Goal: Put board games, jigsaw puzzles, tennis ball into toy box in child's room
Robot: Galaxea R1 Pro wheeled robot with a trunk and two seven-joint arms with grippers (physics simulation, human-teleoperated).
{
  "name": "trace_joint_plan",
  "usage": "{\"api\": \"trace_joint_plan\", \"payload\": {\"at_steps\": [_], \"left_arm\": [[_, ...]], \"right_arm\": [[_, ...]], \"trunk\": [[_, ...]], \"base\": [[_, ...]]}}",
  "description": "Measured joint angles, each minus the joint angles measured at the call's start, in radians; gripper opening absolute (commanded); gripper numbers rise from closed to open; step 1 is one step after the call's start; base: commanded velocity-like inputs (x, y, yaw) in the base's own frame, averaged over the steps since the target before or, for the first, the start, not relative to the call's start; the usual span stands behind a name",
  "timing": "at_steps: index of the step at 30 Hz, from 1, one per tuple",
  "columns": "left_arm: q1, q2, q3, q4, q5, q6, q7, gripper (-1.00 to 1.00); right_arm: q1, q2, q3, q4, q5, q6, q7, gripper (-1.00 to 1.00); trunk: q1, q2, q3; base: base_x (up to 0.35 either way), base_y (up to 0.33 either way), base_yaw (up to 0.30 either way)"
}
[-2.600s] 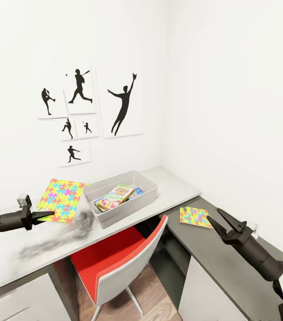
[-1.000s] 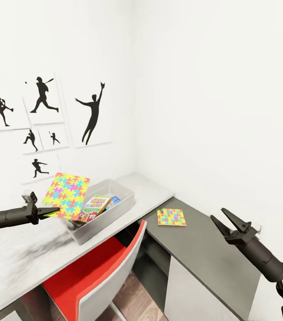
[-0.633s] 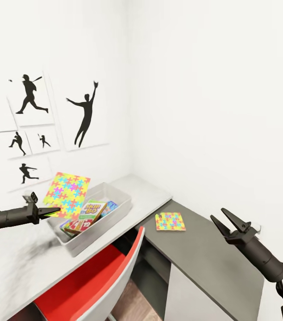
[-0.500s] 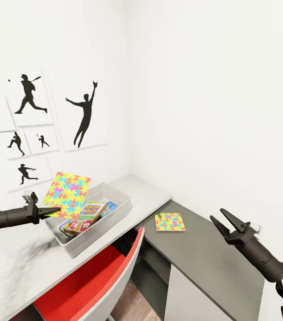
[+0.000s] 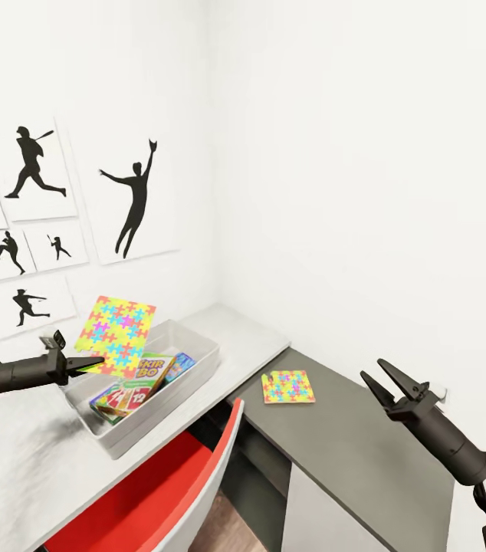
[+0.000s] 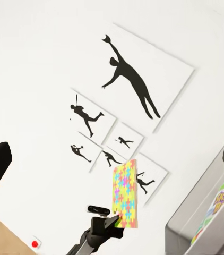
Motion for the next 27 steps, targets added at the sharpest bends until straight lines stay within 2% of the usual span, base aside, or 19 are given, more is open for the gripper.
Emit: {"api": "trace_joint_plan", "payload": {"at_steps": [6,22,27], "left_arm": [[0.000,-0.001,0.000,0.000,0.000,0.000,0.000,-1.00],[0.000,-0.001,-0.001,0.000,-0.002,0.000,0.000,-1.00],[0.000,-0.001,-0.001,0.000,-0.002,-0.001,0.000,-1.00]], "right_arm": [[0.000,-0.001,-0.001,0.000,0.000,0.000,0.001,1.00],[0.000,-0.001,-0.003,0.000,0.000,0.000,0.001,1.00],[0.000,-0.001,-0.002,0.000,0.000,0.000,0.001,1.00]], "trunk": [[0.000,0.000,0.002],[0.000,0.000,0.002],[0.000,0.000,0.005]], "base": [[0.124,0.006,-0.051],[0.013,0.000,-0.003],[0.070,0.000,-0.133]]}}
